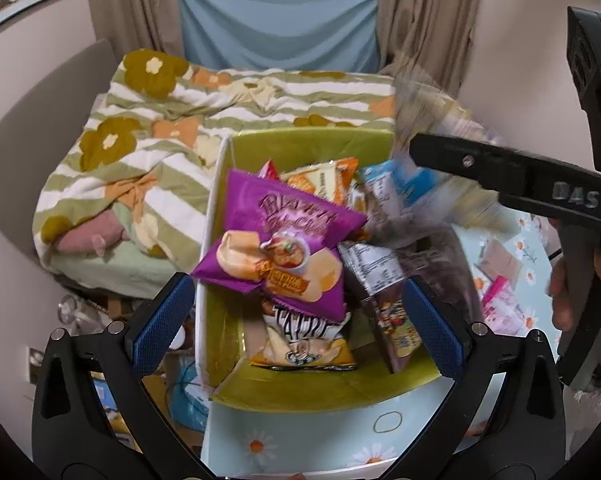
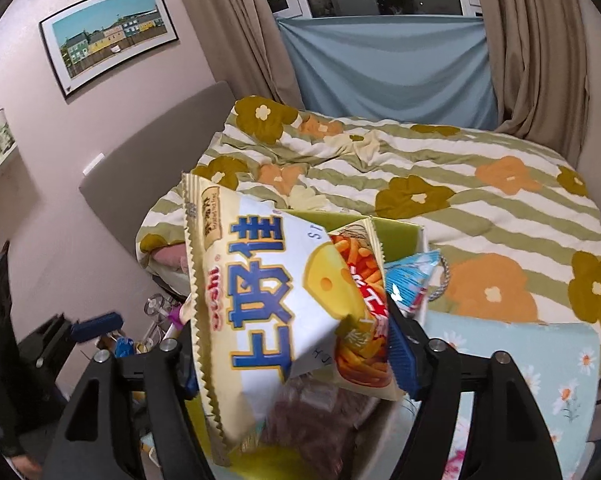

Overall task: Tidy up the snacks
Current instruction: 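Carry both bags over the yellow box and open both tools to drop them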

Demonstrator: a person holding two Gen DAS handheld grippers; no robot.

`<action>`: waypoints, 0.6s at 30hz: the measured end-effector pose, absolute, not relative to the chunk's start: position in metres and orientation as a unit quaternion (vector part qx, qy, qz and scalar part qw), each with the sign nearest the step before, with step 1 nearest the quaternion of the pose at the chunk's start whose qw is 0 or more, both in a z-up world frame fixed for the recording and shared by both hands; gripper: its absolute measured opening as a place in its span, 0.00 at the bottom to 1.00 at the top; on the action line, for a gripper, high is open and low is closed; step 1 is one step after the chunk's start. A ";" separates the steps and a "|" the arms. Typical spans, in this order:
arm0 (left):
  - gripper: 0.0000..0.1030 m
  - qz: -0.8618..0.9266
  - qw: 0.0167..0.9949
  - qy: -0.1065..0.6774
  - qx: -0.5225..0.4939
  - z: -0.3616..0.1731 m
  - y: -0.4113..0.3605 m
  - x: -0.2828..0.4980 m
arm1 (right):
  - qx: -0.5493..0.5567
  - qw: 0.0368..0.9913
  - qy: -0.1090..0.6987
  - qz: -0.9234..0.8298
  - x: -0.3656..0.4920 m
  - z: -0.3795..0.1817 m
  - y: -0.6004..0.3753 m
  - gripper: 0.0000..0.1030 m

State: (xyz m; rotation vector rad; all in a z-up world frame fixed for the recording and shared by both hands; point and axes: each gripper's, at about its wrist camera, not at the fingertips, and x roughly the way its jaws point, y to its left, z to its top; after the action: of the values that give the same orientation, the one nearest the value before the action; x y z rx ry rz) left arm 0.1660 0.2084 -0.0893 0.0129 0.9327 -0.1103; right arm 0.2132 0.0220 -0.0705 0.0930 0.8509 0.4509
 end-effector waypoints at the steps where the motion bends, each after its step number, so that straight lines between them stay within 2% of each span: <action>1: 1.00 -0.053 0.890 0.452 0.003 -0.092 0.210 0.166 | 0.048 0.886 0.407 0.216 0.213 -0.072 0.022 0.89; 2: 1.00 -0.053 0.889 0.455 -0.002 -0.095 0.212 0.166 | 0.052 0.888 0.401 0.217 0.212 -0.073 0.023 0.97; 3: 1.00 -0.053 0.888 0.457 -0.005 -0.097 0.213 0.166 | 0.053 0.891 0.395 0.219 0.209 -0.073 0.022 1.00; 9: 1.00 -0.053 0.886 0.461 -0.010 -0.102 0.214 0.165 | 0.049 0.899 0.383 0.209 0.193 -0.073 0.010 1.00; 18: 1.00 -0.073 0.891 0.447 -0.017 -0.081 0.201 0.162 | 0.044 0.907 0.375 0.185 0.170 -0.052 -0.019 1.00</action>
State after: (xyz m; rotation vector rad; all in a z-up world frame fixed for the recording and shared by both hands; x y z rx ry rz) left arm 0.1616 0.2011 -0.0815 -0.0352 0.9281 -0.1525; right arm 0.1697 -0.0190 -0.0517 0.0905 0.7743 0.3812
